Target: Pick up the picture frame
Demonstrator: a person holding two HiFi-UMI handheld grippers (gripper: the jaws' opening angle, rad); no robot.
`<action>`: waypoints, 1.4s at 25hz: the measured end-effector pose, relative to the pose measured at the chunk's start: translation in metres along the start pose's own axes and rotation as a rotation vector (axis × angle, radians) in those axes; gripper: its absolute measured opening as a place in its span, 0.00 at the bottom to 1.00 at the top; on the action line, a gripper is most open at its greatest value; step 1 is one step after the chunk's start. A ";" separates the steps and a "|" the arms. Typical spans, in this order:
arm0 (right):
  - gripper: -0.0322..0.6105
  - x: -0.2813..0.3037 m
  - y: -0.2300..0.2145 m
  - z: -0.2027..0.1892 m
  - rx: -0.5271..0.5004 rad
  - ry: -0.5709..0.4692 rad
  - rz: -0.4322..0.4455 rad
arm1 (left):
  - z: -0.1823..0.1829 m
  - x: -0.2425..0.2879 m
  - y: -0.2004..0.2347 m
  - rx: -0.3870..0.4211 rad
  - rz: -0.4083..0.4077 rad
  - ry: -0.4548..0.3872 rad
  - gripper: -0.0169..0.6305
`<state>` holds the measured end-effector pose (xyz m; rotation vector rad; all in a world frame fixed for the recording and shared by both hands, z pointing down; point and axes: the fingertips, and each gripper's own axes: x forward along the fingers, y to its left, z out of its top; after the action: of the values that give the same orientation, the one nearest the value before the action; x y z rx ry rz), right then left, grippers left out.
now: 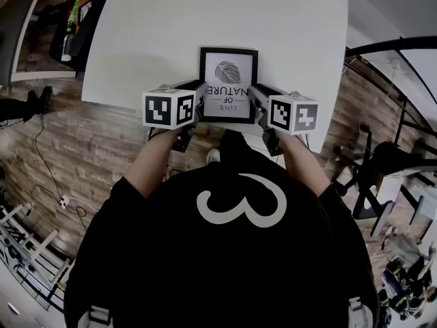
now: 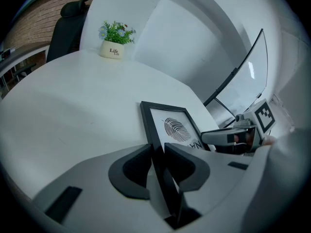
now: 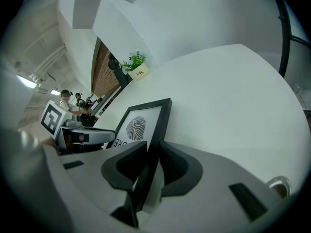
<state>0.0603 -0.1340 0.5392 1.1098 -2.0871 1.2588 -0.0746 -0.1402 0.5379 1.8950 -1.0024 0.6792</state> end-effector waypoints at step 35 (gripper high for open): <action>0.20 -0.066 0.053 0.027 -0.126 -0.184 0.045 | 0.023 -0.079 -0.037 0.096 0.015 -0.188 0.17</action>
<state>0.0542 -0.1177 0.4522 1.1660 -2.3039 1.0629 -0.0835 -0.1195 0.4502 2.0668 -1.1198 0.5750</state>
